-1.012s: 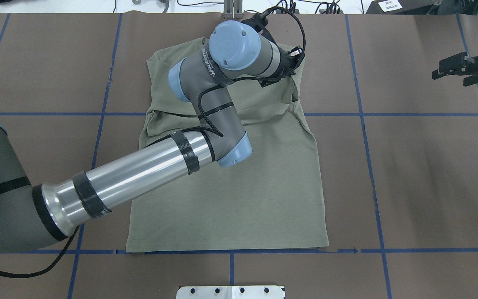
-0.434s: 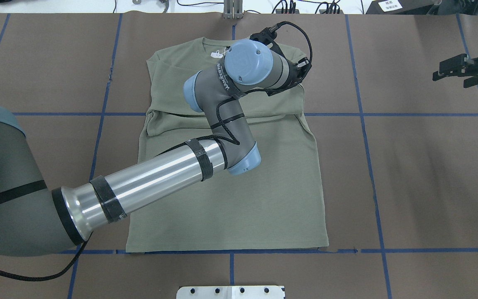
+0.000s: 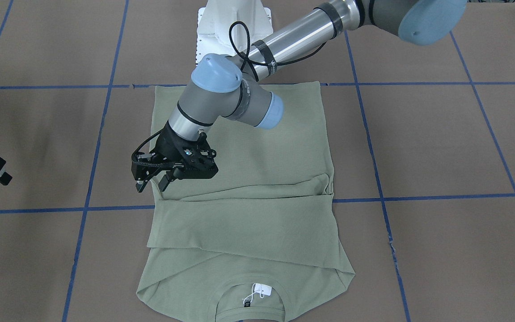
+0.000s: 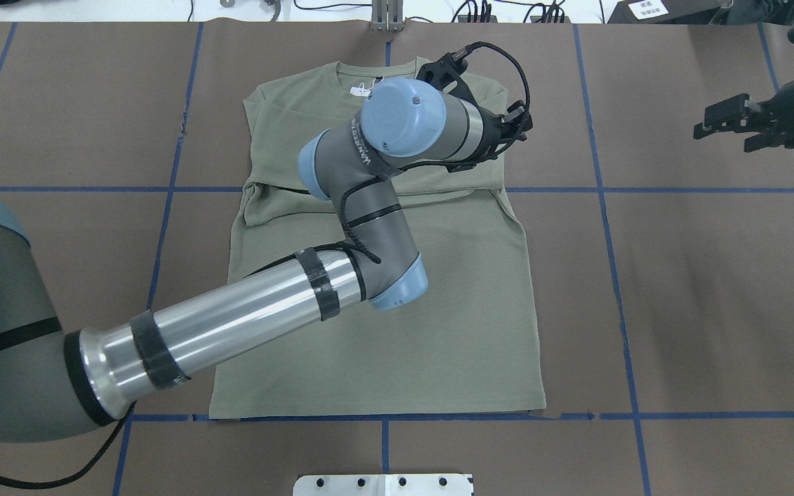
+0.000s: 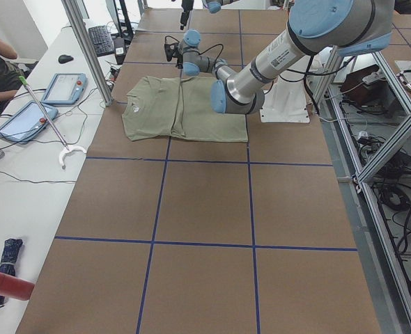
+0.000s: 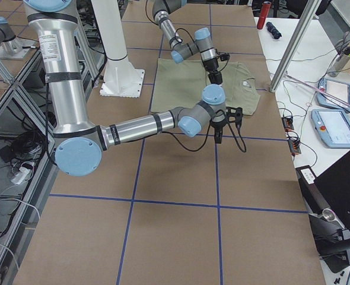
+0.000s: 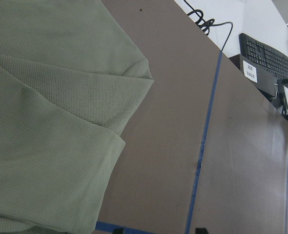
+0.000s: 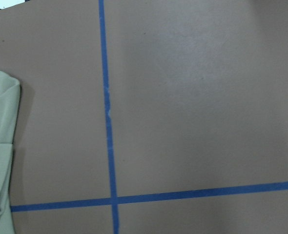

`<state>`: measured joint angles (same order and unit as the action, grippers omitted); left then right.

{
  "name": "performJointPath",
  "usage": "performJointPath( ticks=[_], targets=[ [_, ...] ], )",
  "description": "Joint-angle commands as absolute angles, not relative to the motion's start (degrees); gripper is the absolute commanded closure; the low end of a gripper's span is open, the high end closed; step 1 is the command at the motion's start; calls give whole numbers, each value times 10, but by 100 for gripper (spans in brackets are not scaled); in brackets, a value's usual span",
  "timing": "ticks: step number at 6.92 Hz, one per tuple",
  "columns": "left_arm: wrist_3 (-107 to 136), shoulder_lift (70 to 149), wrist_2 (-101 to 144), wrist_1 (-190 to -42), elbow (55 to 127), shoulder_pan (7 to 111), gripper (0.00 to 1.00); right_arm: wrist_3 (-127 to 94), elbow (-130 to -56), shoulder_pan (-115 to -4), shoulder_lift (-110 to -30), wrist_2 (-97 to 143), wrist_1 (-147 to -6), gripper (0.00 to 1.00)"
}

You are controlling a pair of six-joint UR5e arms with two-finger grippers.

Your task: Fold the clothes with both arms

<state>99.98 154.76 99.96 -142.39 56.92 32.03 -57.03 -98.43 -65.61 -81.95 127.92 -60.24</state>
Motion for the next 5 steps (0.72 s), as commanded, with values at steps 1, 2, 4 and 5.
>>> performJointPath(
  ticks=[1, 2, 4, 5],
  targets=[
    [998, 1431, 1054, -1357, 765, 320, 42, -734, -1064, -546, -822, 1191, -604, 0],
    [996, 1370, 1056, -1315, 868, 321, 42, -829, -1100, -463, -825, 1112, -604, 0],
    [988, 1272, 1067, -1281, 999, 319, 42, -974, -1159, -268, -835, 925, -612, 0],
    [968, 1246, 1067, -1276, 1015, 319, 42, -1001, -1174, -191, -845, 851, -631, 1]
  ],
)
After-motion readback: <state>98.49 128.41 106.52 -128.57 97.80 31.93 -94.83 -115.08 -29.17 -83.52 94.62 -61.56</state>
